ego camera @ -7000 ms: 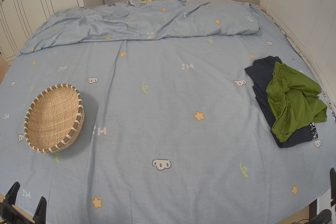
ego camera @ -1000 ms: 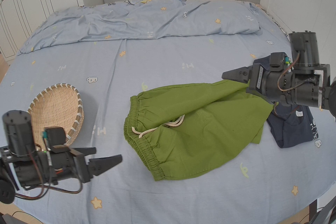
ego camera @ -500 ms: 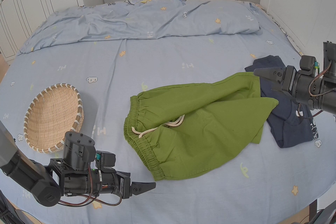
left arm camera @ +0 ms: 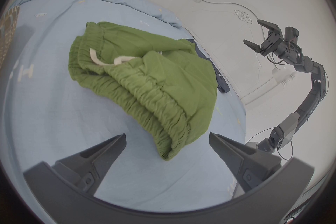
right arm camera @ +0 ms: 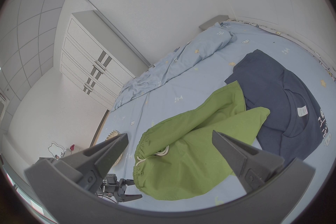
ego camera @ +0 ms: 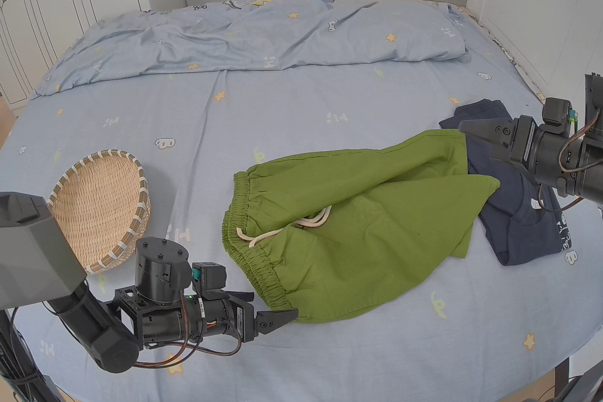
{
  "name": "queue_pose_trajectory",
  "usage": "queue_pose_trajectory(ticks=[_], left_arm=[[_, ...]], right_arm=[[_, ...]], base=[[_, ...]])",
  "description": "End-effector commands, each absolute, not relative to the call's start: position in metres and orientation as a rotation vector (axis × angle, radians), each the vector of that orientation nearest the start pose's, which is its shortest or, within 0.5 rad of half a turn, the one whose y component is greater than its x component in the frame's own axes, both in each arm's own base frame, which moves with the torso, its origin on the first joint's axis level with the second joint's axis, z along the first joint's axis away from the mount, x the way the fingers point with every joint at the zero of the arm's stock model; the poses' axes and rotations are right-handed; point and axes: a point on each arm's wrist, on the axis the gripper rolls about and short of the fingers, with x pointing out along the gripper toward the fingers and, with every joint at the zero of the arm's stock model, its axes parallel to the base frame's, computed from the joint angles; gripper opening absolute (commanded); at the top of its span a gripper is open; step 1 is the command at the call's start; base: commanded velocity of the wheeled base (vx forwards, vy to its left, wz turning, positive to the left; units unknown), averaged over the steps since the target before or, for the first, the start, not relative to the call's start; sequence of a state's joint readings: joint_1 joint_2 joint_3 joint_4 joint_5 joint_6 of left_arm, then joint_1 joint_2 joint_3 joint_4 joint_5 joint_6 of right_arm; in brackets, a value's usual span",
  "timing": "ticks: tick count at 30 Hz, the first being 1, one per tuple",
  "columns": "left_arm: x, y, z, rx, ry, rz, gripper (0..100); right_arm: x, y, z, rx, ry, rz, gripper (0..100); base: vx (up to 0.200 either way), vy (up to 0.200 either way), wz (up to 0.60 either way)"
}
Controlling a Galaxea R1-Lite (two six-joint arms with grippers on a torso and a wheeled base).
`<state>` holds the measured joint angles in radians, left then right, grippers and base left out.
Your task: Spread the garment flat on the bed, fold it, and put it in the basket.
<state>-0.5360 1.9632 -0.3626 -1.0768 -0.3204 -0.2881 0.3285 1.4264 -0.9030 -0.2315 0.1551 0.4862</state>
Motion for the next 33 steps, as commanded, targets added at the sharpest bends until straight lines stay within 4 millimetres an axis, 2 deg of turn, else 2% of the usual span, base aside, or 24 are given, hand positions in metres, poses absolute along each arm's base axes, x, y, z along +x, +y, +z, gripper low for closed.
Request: queue_pose_trajectory(ticks=[1,11,12,20,27,30,31,32,33], left_arm=[[0.232,-0.15,0.034,-0.198,0.707,-0.752,100],[0.239,-0.156,0.041,-0.263,0.66,-0.757,100],[0.239,-0.156,0.041,-0.263,0.66,-0.757,0],[0.244,-0.159,0.031,-0.288,0.649,-0.768,0],[0.244,-0.155,0.034,-0.313,0.68,-0.744,0],[0.241,-0.145,0.056,-0.348,0.69,-0.711,0],[0.241,-0.145,0.056,-0.348,0.69,-0.711,0],[0.241,-0.129,0.076,-0.372,0.739,-0.672,0],[0.238,-0.121,0.087,-0.387,0.774,-0.667,0]], right_arm=[[0.229,0.084,0.245,0.446,0.409,0.407,100],[0.23,0.084,0.244,0.446,0.411,0.408,100],[0.23,0.084,0.244,0.446,0.411,0.408,100],[0.23,0.084,0.243,0.446,0.414,0.402,100],[0.231,0.084,0.243,0.446,0.417,0.401,100],[0.231,0.083,0.243,0.446,0.418,0.399,100],[0.231,0.083,0.243,0.446,0.418,0.399,100],[0.231,0.082,0.244,0.447,0.416,0.397,100],[0.231,0.082,0.244,0.446,0.417,0.396,100]], base=[[0.0,0.0,0.0],[0.0,0.0,0.0],[0.0,0.0,0.0],[0.0,0.0,0.0],[0.0,0.0,0.0],[0.0,0.0,0.0],[0.0,0.0,0.0],[0.0,0.0,0.0],[0.0,0.0,0.0]])
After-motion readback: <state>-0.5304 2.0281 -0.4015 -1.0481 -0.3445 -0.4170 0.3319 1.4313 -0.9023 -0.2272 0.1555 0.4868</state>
